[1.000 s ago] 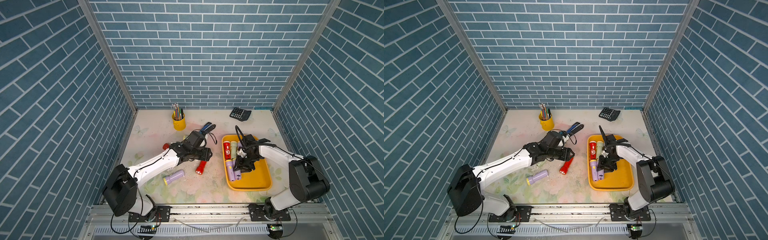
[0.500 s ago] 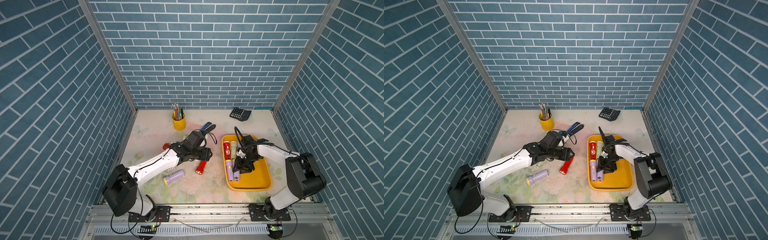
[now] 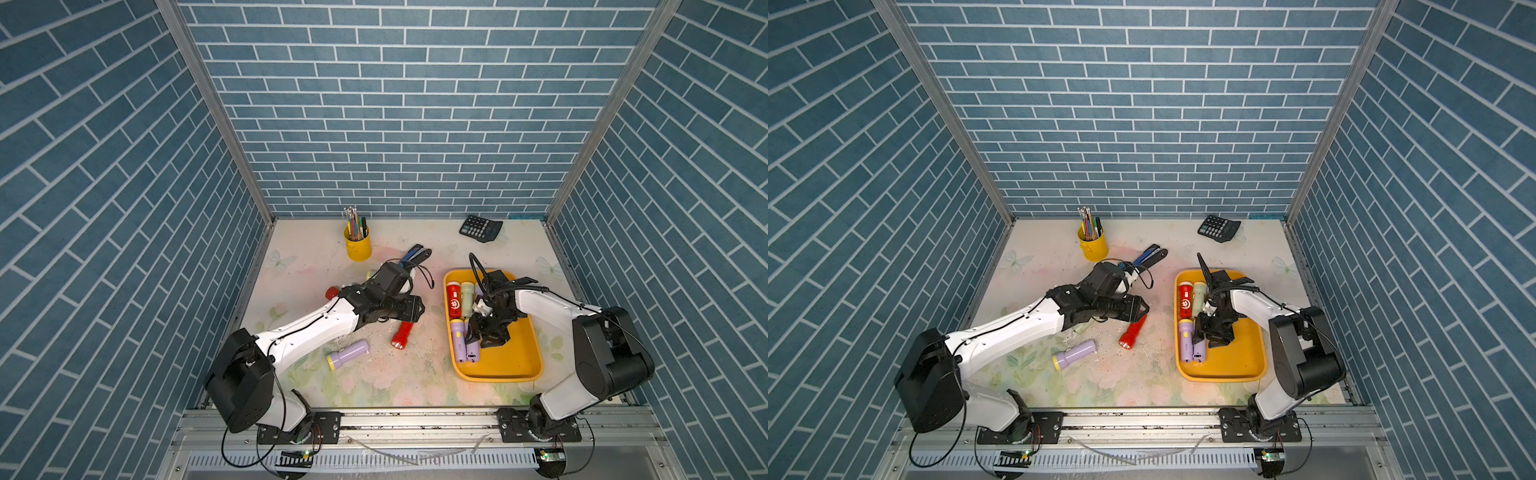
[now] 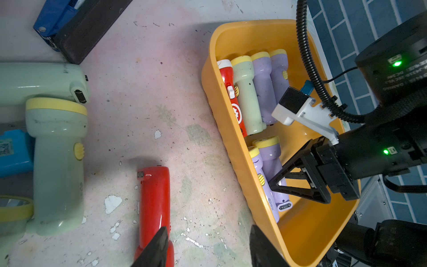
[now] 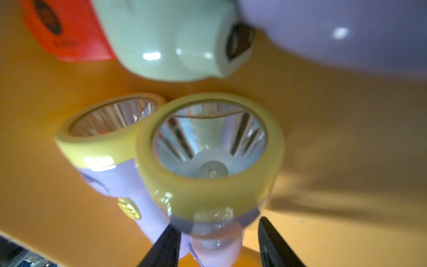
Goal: Put the flashlights into the storage boxes
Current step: Place the flashlight at the storage box.
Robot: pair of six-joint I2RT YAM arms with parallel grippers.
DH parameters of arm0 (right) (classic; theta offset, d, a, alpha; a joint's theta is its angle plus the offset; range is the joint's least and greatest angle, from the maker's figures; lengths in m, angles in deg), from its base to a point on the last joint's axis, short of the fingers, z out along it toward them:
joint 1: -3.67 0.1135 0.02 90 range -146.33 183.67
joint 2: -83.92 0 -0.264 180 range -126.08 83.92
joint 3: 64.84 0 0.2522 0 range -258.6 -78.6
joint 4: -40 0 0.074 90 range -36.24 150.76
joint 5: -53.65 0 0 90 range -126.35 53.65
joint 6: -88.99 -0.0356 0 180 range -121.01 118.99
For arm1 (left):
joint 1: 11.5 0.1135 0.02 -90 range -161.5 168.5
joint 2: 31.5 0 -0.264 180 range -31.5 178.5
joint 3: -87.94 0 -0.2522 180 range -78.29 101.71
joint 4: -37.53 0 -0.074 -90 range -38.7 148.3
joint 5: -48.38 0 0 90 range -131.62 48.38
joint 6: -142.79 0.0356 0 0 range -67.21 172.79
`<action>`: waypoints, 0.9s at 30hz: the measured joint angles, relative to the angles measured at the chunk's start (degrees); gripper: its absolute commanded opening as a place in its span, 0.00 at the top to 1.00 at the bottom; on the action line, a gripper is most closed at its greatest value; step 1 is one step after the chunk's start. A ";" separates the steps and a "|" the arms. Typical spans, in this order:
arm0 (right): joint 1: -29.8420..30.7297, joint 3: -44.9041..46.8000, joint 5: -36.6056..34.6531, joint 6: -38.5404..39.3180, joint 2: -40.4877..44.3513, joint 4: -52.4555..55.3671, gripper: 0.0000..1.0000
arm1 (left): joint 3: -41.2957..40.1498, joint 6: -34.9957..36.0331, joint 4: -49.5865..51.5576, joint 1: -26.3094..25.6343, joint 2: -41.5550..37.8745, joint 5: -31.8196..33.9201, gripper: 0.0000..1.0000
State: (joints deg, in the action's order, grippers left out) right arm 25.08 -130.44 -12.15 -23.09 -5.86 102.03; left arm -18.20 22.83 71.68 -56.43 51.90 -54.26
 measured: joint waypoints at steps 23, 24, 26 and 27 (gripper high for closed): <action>5.11 -3.06 -4.96 -1.70 8.15 2.29 0.44 | -4.15 -1.38 0.17 0.07 -4.63 1.16 0.42; 6.19 -3.69 -5.57 -1.73 8.44 2.21 0.44 | -4.31 -1.55 0.72 0.09 -5.03 1.33 0.42; 8.48 -4.92 -6.97 -1.90 8.83 1.73 0.44 | -4.83 -1.79 1.57 0.37 -6.12 1.70 0.42; 9.68 -5.55 -7.61 -1.90 8.94 1.38 0.44 | -5.29 -1.99 2.10 0.55 -6.99 1.99 0.41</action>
State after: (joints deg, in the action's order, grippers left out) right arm 34.76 -135.99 -19.75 -25.00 3.08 103.41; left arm -23.49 20.84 73.78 -55.88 44.90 -52.27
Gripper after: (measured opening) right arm 0.564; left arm 0.583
